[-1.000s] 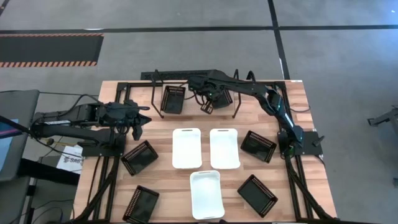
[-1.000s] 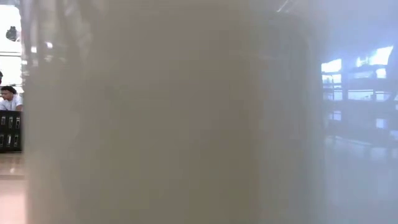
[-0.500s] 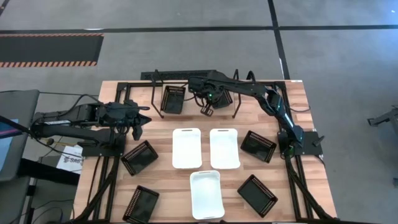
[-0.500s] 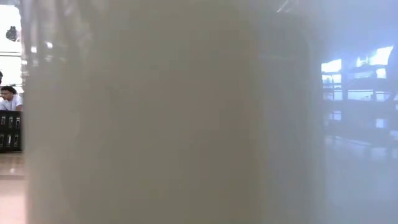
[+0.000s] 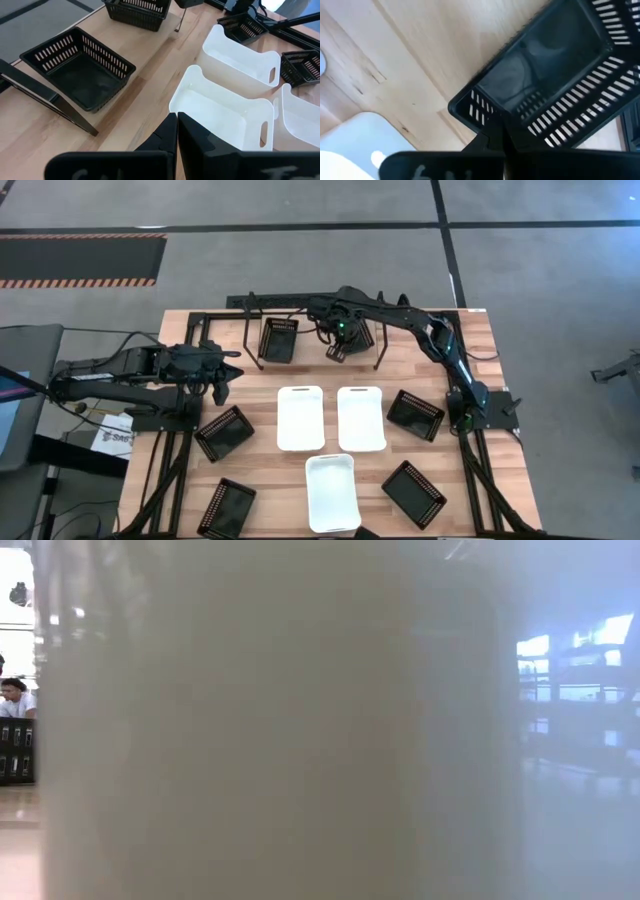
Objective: Stack baskets on shelf by color
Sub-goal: Adjust the black bins
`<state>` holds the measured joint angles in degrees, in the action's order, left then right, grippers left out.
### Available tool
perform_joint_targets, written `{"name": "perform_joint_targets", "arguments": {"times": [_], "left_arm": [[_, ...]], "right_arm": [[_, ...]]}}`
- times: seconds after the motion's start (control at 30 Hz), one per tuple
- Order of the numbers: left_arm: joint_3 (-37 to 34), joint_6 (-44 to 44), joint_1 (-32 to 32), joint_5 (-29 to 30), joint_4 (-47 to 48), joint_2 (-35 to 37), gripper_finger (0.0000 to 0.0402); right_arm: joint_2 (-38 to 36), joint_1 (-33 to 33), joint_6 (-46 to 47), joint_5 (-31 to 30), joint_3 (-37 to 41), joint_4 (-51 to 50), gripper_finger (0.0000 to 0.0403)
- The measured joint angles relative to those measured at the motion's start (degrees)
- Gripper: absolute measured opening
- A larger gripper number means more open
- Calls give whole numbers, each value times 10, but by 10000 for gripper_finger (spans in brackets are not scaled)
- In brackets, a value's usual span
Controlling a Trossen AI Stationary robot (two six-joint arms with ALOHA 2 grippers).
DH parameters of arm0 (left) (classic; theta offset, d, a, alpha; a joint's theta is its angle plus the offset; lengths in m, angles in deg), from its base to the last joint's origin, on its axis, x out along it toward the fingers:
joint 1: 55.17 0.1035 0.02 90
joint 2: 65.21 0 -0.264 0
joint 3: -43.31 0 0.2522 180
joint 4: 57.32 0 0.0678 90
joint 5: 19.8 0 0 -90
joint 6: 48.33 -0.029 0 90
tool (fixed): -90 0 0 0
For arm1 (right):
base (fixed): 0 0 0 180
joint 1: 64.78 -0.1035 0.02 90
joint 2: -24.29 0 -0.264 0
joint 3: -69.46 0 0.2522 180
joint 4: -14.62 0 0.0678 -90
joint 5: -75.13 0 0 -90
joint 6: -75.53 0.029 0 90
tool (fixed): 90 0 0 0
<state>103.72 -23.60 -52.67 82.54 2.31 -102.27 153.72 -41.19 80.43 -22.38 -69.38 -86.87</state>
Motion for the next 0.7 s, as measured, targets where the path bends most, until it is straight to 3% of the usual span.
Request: {"name": "perform_joint_targets", "arguments": {"times": [0.2,0.7], "left_arm": [[0,0,0,0,0,0,0],[0,0,0,0,0,0,0]], "right_arm": [[3,11,-36,47,0,11,0],[1,28,-49,46,0,3,0]]}}
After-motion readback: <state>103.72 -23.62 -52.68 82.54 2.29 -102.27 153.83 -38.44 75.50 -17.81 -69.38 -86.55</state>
